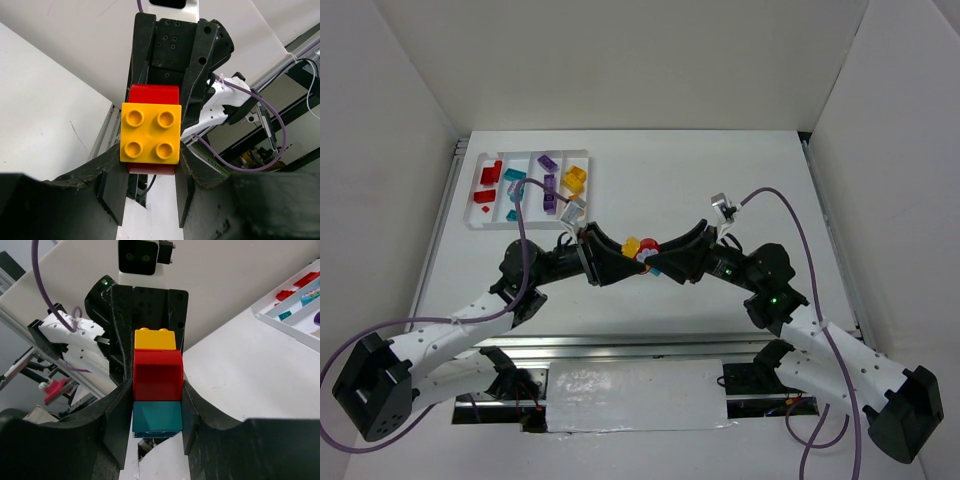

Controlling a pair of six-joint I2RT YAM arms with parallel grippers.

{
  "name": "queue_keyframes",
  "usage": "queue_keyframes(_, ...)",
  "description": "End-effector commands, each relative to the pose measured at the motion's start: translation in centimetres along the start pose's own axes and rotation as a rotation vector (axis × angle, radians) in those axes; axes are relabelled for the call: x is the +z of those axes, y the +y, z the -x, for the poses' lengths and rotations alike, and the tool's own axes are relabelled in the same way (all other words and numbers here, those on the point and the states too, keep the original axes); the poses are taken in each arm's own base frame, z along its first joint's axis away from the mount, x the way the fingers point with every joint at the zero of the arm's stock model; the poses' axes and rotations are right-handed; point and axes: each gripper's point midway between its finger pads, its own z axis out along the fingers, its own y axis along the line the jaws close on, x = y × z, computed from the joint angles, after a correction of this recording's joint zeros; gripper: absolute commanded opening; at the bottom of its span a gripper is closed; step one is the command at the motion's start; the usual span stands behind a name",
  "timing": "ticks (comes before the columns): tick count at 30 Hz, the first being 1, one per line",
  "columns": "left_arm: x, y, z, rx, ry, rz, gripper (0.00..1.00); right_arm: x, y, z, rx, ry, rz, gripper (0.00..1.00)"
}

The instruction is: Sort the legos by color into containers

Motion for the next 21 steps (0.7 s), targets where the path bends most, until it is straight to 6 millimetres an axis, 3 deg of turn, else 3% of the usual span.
queue_keyframes(1, 0.1, -0.6, 1.3, 0.034, -0.049, -0.018, 0.00, -0.4, 2.8, 1.6, -0.093, -0.056, 0.120, 0.12)
queue_keyframes(2, 0.1, -0.8, 1.3, 0.036, -0.047, -0.025, 0.00, -0.4, 2.8, 1.5, -0.090, -0.049, 0.120, 0.01)
queue_keyframes(3, 0.2, -0.7, 1.2, 0.030, -0.046, -0.024, 0.03, -0.4, 2.9, 1.6, -0.092, -0.051, 0.122, 0.00)
queue_keyframes(7, 0.2, -0.6, 1.3, 0.040, -0.047, -0.019, 0.33, -0.2, 2.8, 1.4, -0.091, -0.034, 0.122, 0.00)
queue_keyframes(8, 0.1, -0.7, 1.4, 0.052, -0.052, -0.020, 0.61, -0.3, 2.8, 1.2, -0.096, -0.025, 0.130, 0.00)
queue_keyframes(10, -0.1, -0.2, 1.3, 0.044, -0.049, 0.014, 0.99, -0.3, 2.6, 0.9, -0.103, -0.012, 0.124, 0.00)
queue_keyframes(16, -0.8, -0.2, 3.0, 0.163, -0.054, 0.136, 0.99, -0.7, 1.9, 0.2, -0.136, 0.030, 0.112, 0.00)
queue_keyframes(21, -1.4, -1.8, 3.3, 0.235, -0.035, 0.104, 0.95, -0.6, 1.8, 0.0, -0.132, 0.049, 0.116, 0.00)
